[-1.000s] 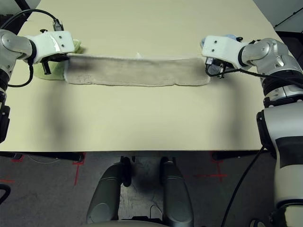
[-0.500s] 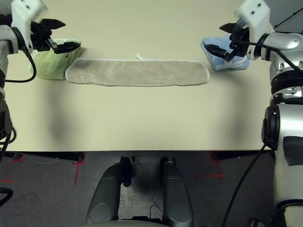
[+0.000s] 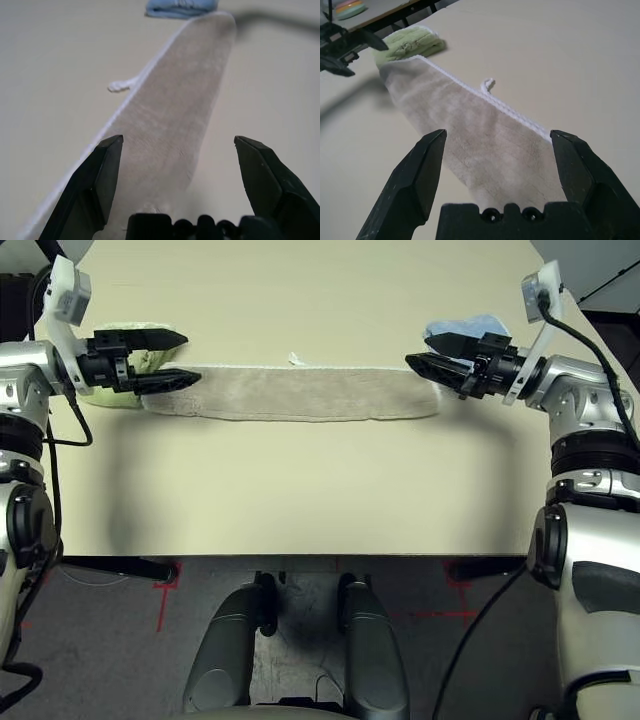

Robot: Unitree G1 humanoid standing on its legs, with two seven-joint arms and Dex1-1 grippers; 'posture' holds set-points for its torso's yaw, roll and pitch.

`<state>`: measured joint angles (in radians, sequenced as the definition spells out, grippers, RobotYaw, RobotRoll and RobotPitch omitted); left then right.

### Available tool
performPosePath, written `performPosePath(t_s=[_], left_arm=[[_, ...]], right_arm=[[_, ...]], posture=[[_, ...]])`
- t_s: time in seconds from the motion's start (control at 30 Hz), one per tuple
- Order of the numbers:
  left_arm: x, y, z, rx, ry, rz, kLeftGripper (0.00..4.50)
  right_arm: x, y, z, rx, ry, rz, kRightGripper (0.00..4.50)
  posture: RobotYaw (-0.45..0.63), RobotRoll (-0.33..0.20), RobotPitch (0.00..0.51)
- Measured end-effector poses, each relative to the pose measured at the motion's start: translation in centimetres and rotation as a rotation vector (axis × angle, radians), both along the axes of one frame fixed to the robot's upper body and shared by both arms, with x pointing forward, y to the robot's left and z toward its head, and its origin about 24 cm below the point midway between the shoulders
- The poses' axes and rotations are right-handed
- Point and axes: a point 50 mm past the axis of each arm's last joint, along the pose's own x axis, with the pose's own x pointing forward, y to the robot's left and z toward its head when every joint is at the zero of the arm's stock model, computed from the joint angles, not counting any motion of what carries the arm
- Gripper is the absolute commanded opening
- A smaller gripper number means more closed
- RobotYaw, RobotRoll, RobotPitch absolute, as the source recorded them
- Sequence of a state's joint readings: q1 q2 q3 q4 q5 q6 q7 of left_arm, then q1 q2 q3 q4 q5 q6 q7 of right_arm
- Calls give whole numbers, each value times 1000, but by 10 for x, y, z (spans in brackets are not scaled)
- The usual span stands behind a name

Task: Fold the towel and set it aside.

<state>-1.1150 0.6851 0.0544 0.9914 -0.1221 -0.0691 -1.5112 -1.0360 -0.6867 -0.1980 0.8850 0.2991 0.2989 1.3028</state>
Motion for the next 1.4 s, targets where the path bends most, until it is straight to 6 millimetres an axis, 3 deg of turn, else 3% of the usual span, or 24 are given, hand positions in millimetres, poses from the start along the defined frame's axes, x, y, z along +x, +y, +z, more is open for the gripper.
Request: performPosePath(t_s=[0.13,0.23,0.43,0.53,0.77,1.0,1.2,1.4], left_arm=[[-5,0,-28,101,18,-31,4500],[-8,1,-37,129,23,-42,4500],[-7,-2,-18,41,-14,-51,4500],[-6,-2,-3,-19,-53,-50,4500],[-5,-6,-4,-80,-63,-40,4500],[-4,-14,8,-190,-110,-39,4500],[-6,-12,-1,-205,-67,-31,4500],[-8,-14,2,-202,-69,-34,4500]], right_arm=[[5,10,-9,148,85,-13,4465],[5,10,-13,254,176,-12,4465],[-16,-17,-5,311,295,-36,4465],[-32,-30,-12,320,386,-43,4465],[-54,-48,-35,430,523,-126,4465],[-60,-45,-45,551,548,-204,4465],[-62,-34,-60,597,601,-246,4465],[-65,-30,-71,660,624,-308,4465]], posture=[[-25,0,274],[-21,0,277],[-25,0,279],[-32,0,280],[-37,0,283],[-36,0,287],[-31,0,288],[-29,0,287]])
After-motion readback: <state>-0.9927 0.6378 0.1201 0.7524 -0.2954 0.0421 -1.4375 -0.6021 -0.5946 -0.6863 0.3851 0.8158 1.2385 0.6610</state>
